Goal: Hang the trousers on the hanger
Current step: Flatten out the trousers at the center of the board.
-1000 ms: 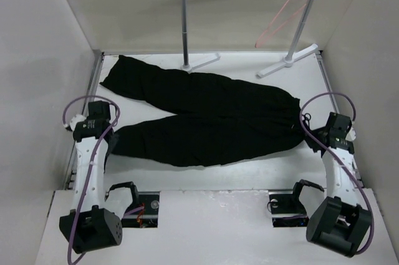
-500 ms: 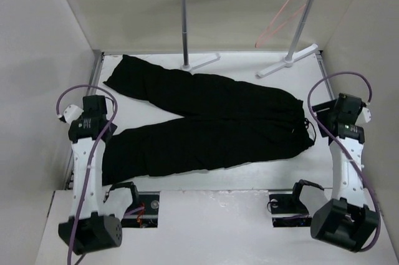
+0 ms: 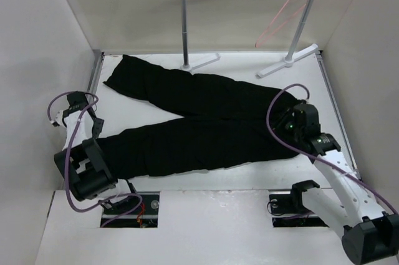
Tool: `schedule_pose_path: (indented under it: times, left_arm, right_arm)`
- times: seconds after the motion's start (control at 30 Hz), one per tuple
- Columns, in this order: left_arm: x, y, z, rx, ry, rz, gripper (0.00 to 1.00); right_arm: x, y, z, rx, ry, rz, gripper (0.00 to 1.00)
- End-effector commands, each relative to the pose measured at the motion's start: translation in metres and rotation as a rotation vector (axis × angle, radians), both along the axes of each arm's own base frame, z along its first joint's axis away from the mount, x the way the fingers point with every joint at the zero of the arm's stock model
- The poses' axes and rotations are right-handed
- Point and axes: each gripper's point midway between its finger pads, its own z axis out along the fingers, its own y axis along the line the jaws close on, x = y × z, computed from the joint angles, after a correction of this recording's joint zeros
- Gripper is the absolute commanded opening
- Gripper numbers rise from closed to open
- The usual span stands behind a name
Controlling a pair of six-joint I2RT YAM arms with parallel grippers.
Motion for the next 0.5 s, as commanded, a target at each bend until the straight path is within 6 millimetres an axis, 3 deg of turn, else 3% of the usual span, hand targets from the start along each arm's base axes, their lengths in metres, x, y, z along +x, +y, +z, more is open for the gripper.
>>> schedule_pose_path:
  times: [0.0,0.17,0.27,0.33,0.4,0.47]
  left_arm:
    - [0.020,0.008,-0.006,-0.007,-0.072,0.014,0.54]
    - [0.030,0.013,-0.028,-0.027,-0.031,0.018,0.46]
    - [0.034,0.016,-0.038,-0.029,-0.022,0.019,0.34]
    - [0.036,0.018,-0.043,-0.035,-0.010,0.022,0.20]
    - [0.043,0.023,-0.042,-0.035,-0.014,0.026,0.07]
    - [0.058,0.030,-0.027,-0.013,-0.050,0.028,0.02]
  right_arm:
    - [-0.010,0.023,-0.005,-0.002,-0.034,0.130,0.41]
    - [-0.024,0.037,-0.015,0.001,-0.031,0.200,0.47]
    - [-0.028,0.036,-0.019,-0.003,-0.023,0.202,0.48]
    - [-0.029,0.033,-0.022,-0.004,-0.020,0.193,0.50]
    - [-0.031,0.028,-0.027,-0.008,-0.003,0.172,0.54]
    - [-0.033,0.022,-0.034,-0.017,0.018,0.151,0.57]
